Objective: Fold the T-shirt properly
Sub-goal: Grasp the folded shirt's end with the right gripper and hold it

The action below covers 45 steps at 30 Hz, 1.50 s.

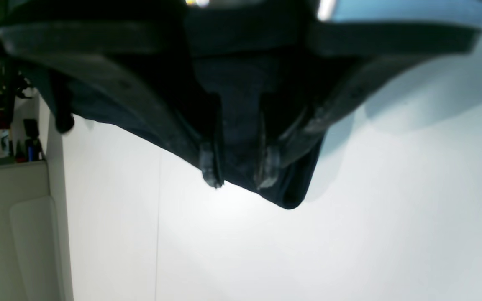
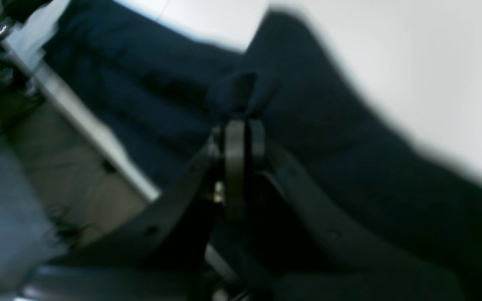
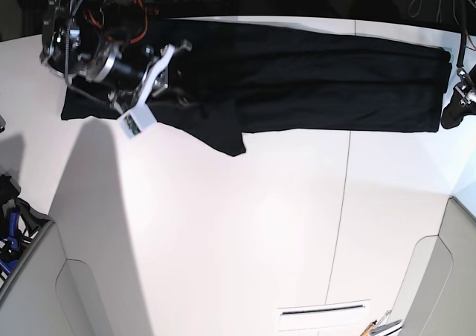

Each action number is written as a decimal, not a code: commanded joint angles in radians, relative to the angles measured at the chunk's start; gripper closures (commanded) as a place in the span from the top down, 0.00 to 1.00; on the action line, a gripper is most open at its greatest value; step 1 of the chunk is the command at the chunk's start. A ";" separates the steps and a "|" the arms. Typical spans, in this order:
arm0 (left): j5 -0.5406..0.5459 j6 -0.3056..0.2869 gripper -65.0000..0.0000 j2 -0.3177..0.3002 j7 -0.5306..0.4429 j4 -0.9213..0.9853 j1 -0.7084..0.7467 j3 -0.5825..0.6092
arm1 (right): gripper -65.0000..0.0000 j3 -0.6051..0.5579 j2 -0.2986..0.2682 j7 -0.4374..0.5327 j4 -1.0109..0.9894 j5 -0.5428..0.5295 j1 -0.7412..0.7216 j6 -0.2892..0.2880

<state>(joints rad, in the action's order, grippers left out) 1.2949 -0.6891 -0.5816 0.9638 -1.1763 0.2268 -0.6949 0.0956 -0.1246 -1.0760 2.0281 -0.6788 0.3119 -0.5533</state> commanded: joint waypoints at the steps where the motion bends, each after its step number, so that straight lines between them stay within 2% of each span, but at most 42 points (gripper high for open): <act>1: 0.025 -0.009 0.26 -0.028 -0.018 -0.016 -0.006 -0.009 | 0.00 0.002 -0.002 0.020 0.023 -0.034 0.017 -0.004; 6: 0.025 -0.009 0.26 -0.028 -0.018 -0.016 -0.006 -0.009 | 0.00 0.002 -0.002 0.021 0.022 -0.044 0.105 -0.004; 11: 0.025 -0.009 0.26 -0.028 -0.041 -0.016 -0.006 -0.009 | 0.00 0.002 -0.002 0.022 0.022 -0.042 0.115 -0.004; 12: 0.025 -0.009 0.26 -0.028 -0.049 -0.016 -0.005 -0.009 | 0.03 0.002 -0.002 0.029 0.022 -0.043 0.115 -0.004; 14: 0.026 -0.009 0.26 -0.028 -0.061 -0.016 -0.006 -0.009 | 0.34 0.002 -0.002 0.033 0.022 -0.048 0.115 -0.004; 15: 0.026 -0.009 0.26 -0.028 -0.068 -0.016 -0.006 -0.009 | 0.44 0.002 -0.002 0.033 0.022 -0.058 0.115 -0.004; 16: 0.025 -0.009 0.26 -0.028 -0.074 -0.016 -0.005 -0.013 | 0.49 0.002 -0.002 0.032 0.023 -0.073 0.115 -0.004; 22: 0.019 -0.009 0.26 -0.028 -0.076 -0.016 -0.005 -0.128 | 0.49 0.002 -0.002 0.032 0.031 -0.084 0.115 -0.004; 27: -0.006 -0.009 0.50 -0.028 0.002 -0.016 -0.001 -0.234 | 0.49 0.003 -0.002 0.033 0.080 -0.034 0.109 -0.004; 30: -0.052 -0.009 0.51 -0.025 -0.008 -0.015 0.023 -0.234 | 0.49 0.003 -0.002 0.034 0.122 -0.006 0.088 -0.004; 36: -0.198 -0.009 0.51 -0.001 -0.110 0.028 0.045 -0.233 | 0.49 0.003 -0.003 0.036 0.158 0.081 0.036 -0.002; 40: -0.216 -0.009 0.51 0.017 -0.127 0.085 0.045 -0.227 | 0.49 0.003 -0.003 0.040 0.158 0.151 0.029 0.000; 45: -0.216 -0.009 0.51 0.016 -0.162 0.150 0.045 -0.114 | 0.49 0.003 -0.003 0.040 0.157 0.179 0.029 0.001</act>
<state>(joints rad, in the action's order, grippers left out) 1.0821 -0.6899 -0.5465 0.7952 -1.0199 0.2714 -0.8040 0.0959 -0.1246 -1.0561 2.1674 -0.4889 0.3435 -0.5533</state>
